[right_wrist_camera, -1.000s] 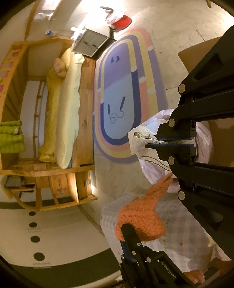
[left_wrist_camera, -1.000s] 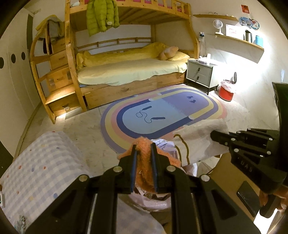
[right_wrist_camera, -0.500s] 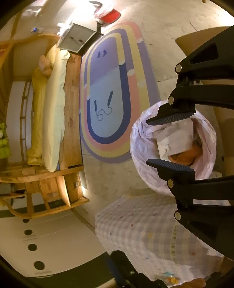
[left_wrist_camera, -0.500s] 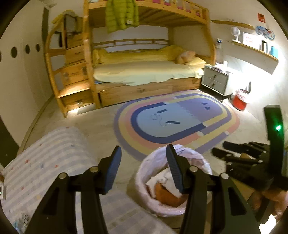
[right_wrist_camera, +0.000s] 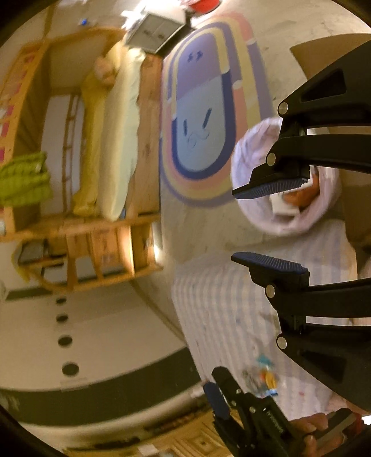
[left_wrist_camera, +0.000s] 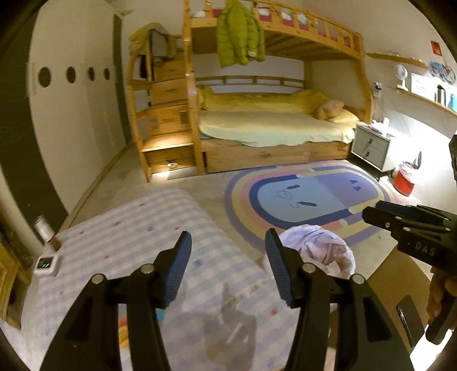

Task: Collect trash
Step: 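Return to the table and grasp the clear mango snack bag with the right tool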

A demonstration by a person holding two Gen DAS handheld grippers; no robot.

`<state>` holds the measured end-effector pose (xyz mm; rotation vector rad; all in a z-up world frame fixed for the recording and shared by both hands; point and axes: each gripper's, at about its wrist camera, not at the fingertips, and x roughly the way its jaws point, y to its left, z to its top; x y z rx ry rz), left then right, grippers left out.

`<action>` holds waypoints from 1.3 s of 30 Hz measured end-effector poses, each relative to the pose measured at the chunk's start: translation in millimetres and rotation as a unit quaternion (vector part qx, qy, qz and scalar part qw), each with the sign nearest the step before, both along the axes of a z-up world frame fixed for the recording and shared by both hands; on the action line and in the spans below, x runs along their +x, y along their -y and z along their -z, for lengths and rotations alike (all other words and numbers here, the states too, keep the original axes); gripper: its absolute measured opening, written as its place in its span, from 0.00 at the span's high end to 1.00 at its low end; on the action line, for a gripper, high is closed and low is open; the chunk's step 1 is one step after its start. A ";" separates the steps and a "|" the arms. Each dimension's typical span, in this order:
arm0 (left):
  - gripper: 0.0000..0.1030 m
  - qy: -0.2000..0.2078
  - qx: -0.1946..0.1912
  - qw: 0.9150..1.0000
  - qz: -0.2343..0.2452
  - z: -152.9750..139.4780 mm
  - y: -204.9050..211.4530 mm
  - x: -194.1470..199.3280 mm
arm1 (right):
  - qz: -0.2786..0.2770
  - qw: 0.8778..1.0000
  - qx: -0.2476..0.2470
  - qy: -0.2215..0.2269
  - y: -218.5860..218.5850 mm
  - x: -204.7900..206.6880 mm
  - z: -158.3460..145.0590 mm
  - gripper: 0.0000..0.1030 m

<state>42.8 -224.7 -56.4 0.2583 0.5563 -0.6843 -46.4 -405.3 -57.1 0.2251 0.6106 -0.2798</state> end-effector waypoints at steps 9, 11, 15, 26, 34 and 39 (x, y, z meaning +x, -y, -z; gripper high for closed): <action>0.46 -0.004 0.004 0.996 -0.089 3.6 -97.2 2.7 | -0.096 0.995 -0.017 -0.006 -83.2 31.6 -5.8 0.61; 0.46 -0.006 0.005 0.993 -0.117 7.2 -125.1 7.5 | -0.117 0.993 -0.021 -0.009 -100.3 39.2 -3.9 0.61; 0.42 -0.012 0.009 0.987 -0.163 16.8 -169.0 12.2 | -0.162 0.986 -0.029 -0.021 -139.3 55.7 4.0 0.58; 0.40 -0.037 0.018 0.969 -0.244 48.6 -241.2 18.4 | -0.244 0.967 -0.041 -0.059 -223.1 91.7 48.9 0.48; 0.39 -0.048 0.016 0.968 -0.246 59.5 -245.6 28.6 | -0.284 0.952 -0.079 -0.077 -257.3 112.8 74.7 0.32; 0.37 -0.062 0.020 0.966 -0.251 68.0 -242.5 39.3 | -0.296 0.947 -0.084 -0.087 -268.5 124.3 87.4 0.31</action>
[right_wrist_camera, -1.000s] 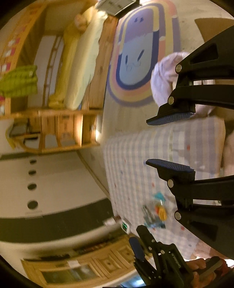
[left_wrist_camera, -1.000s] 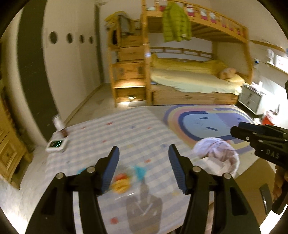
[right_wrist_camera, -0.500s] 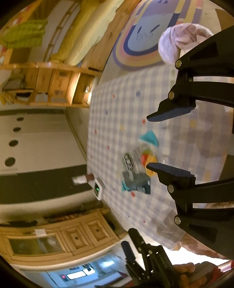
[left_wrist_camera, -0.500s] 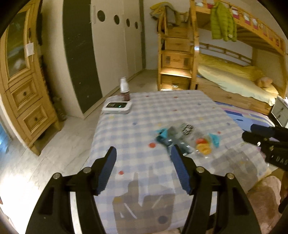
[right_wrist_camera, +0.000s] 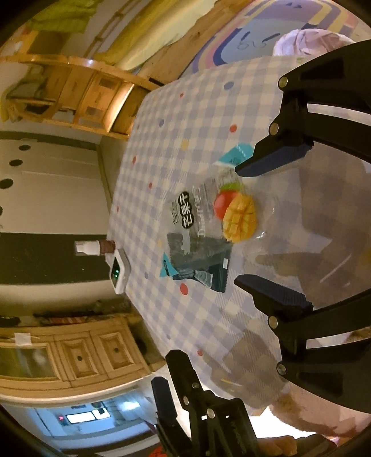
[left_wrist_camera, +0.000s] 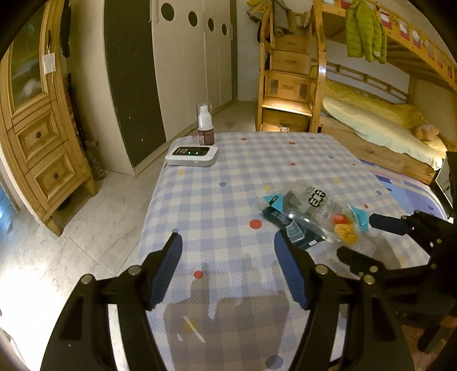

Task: Collect trash
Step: 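Return to the table and grasp the clear mango snack bag with the right tool, then grasp the dark green wrappers with the left tool while the right tool lifts the snack bag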

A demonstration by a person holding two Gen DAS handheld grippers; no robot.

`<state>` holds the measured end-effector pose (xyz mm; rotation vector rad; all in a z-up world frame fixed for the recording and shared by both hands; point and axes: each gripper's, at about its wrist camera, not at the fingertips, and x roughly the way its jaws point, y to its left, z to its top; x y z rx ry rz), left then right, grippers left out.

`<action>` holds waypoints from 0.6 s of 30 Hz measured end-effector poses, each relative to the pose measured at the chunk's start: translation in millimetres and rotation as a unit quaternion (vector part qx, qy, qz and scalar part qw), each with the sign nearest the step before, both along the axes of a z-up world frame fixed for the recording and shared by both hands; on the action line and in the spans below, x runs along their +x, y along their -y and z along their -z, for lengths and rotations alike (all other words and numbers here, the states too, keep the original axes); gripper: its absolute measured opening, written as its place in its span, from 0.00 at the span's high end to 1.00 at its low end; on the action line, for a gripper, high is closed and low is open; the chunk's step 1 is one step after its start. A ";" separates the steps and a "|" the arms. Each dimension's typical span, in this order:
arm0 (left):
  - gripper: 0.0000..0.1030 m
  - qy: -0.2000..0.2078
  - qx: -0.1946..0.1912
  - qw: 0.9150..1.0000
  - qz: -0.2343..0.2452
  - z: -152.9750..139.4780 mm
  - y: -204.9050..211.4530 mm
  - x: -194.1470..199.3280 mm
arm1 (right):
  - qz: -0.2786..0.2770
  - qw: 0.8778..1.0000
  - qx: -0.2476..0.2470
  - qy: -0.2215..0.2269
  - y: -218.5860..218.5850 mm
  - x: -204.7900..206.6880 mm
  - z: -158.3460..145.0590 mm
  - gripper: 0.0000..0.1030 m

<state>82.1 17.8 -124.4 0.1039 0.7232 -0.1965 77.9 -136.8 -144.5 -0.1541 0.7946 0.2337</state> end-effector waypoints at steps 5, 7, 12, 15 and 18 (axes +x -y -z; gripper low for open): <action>0.37 -0.011 -0.001 1.000 -0.005 7.1 -0.7 5.7 | 0.000 1.000 -0.028 -0.009 -6.1 8.6 13.8 0.31; 0.36 -0.013 0.000 1.000 -0.005 8.3 -0.6 7.2 | 0.000 1.000 -0.030 -0.007 -5.2 8.6 16.2 0.33; 0.37 -0.015 0.001 1.000 -0.005 8.5 0.6 7.6 | -0.002 0.999 -0.037 -0.006 -1.6 9.8 14.6 0.56; 0.37 -0.013 0.003 1.000 -0.001 7.0 1.6 5.2 | -0.003 0.999 -0.033 0.006 3.5 5.1 3.4 0.66; 0.36 -0.009 0.004 1.000 0.003 4.2 5.4 1.5 | 0.005 1.000 -0.009 0.026 15.7 -0.7 -18.1 0.75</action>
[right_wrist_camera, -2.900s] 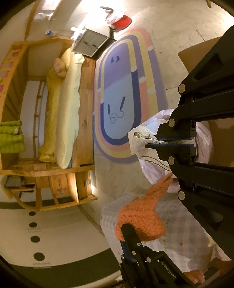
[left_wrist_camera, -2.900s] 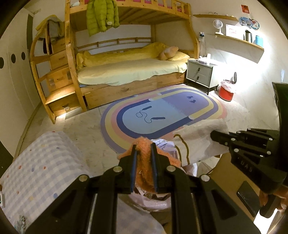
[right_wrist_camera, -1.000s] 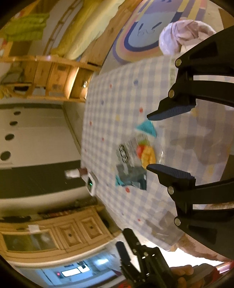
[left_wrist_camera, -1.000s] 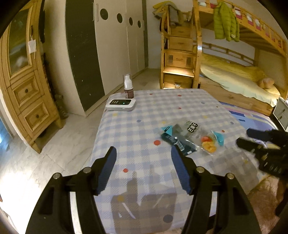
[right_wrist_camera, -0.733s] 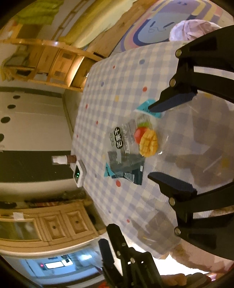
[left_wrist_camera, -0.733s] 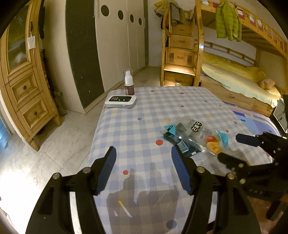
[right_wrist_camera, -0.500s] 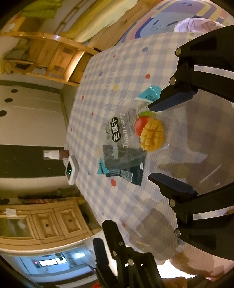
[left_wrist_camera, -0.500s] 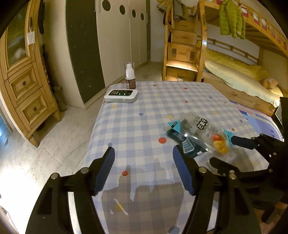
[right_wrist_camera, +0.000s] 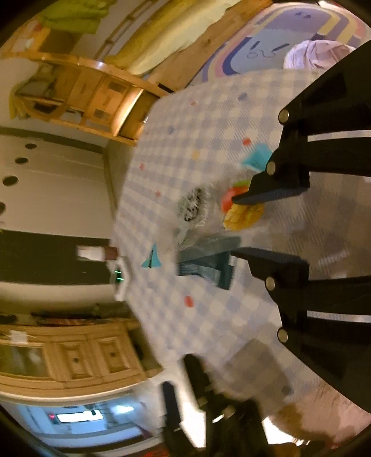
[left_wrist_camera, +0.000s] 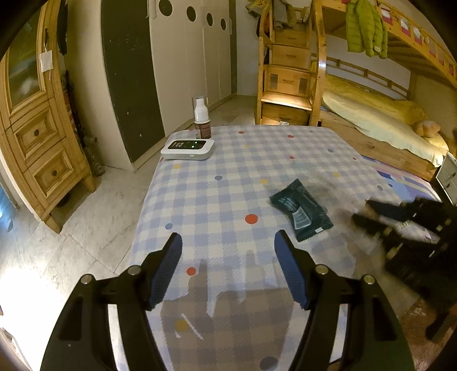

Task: Collect trash
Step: 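Grasp the dark green wrappers with the left tool while the right tool lifts the snack bag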

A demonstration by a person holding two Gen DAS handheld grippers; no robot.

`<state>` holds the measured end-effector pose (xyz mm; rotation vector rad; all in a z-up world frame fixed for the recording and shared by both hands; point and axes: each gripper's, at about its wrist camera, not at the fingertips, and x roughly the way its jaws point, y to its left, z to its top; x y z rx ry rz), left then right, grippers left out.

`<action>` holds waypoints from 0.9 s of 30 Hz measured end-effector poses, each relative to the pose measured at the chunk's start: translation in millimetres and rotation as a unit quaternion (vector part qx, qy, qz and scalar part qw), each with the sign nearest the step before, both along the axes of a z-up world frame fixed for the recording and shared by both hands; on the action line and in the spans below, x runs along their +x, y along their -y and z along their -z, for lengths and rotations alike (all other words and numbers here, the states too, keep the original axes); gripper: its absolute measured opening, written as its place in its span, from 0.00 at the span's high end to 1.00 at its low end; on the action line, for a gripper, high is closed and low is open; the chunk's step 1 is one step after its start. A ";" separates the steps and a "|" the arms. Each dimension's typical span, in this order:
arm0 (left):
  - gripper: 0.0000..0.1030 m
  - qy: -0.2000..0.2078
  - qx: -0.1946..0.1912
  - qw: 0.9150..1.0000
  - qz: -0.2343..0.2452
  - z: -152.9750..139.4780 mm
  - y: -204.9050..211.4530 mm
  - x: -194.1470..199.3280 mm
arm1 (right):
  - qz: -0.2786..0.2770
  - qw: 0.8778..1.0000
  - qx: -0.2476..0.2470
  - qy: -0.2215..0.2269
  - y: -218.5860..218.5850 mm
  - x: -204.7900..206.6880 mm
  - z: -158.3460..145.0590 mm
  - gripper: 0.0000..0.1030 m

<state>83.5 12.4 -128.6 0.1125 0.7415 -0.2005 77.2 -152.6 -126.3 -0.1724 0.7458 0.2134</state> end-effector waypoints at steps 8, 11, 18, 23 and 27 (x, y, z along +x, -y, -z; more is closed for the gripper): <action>0.33 0.003 -0.001 1.000 0.024 -4.8 22.3 -4.3 | 0.053 0.994 0.092 0.023 56.4 -9.7 -51.0 0.98; 0.30 -0.002 0.001 0.999 0.036 -3.9 35.7 -2.6 | 0.071 0.993 0.094 0.026 68.6 -11.6 -52.7 0.98; 0.30 -0.024 -0.007 0.999 0.048 2.8 62.4 11.8 | 0.111 0.993 -0.002 0.045 69.4 -18.0 -41.9 0.98; 0.30 -0.048 -0.018 0.998 0.041 10.9 80.5 30.0 | 0.106 0.993 -0.009 0.041 71.9 -18.4 -34.2 0.94; 0.30 -0.057 -0.014 0.998 0.032 17.0 90.4 41.8 | 0.099 0.994 0.005 0.035 76.7 -20.0 -33.4 0.92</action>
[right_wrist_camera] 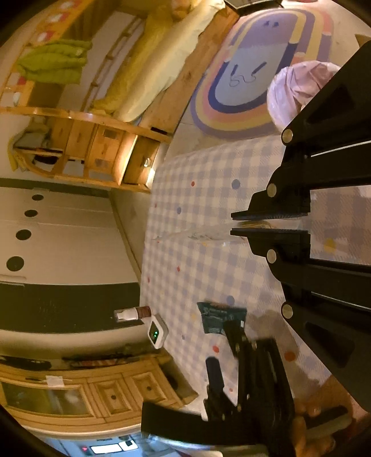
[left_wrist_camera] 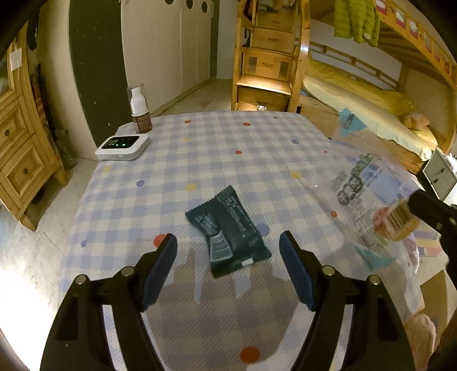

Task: Collect trash
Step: 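Grasp the dark green wrappers with the left tool while the right tool lifts the snack bag, then carry both items over the bin and open both tools to drop them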

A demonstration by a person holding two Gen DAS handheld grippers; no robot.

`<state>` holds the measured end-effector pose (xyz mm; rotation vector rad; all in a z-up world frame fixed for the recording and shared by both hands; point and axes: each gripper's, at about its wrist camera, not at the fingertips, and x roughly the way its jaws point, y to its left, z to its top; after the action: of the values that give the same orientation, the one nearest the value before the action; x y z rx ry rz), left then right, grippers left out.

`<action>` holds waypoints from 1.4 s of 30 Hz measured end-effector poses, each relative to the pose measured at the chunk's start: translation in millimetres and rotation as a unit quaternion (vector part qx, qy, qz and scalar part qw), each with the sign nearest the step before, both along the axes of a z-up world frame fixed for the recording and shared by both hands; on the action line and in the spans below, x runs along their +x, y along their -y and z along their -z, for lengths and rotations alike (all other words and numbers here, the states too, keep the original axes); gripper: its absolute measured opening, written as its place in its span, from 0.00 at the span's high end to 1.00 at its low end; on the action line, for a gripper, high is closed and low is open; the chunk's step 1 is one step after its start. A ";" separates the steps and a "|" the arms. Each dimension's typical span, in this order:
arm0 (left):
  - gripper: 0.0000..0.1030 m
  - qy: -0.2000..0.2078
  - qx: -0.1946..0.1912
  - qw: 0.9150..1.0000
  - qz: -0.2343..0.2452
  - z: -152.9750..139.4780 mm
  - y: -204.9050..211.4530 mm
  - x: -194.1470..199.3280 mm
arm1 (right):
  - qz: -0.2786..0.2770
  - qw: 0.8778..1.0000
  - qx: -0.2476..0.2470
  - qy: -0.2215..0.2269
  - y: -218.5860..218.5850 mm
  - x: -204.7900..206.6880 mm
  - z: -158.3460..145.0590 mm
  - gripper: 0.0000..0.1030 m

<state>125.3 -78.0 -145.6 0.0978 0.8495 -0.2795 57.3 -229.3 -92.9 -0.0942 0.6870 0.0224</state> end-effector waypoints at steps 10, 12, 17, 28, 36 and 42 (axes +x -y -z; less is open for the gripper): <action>0.38 -0.036 0.036 0.998 -0.032 25.0 13.9 15.9 | 0.004 1.000 0.022 0.000 5.8 -3.3 -0.6 0.92; 0.48 -0.030 0.037 0.998 -0.033 24.8 12.1 13.4 | 0.005 1.000 0.026 0.000 6.6 -3.4 -0.9 0.92; 0.66 -0.024 0.008 1.000 -0.005 15.8 1.1 4.6 | 0.006 0.999 0.043 0.001 9.2 -5.1 -5.2 0.96; 0.67 0.032 -0.067 0.994 0.085 -48.5 12.5 -47.9 | 0.048 0.996 0.072 0.036 49.4 -34.7 -35.8 0.96; 0.66 0.058 -0.073 0.983 0.160 -69.1 82.3 -75.2 | 0.113 0.991 0.059 0.051 97.2 -75.9 -42.6 0.96; 0.66 0.056 -0.066 0.968 0.234 -62.3 151.4 -90.8 | 0.180 0.980 0.063 0.054 147.6 -104.1 -36.8 0.96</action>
<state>34.5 -229.4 -83.4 0.1875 0.6858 -0.7669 -46.9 -376.9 -56.1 0.1516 0.5845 -0.2847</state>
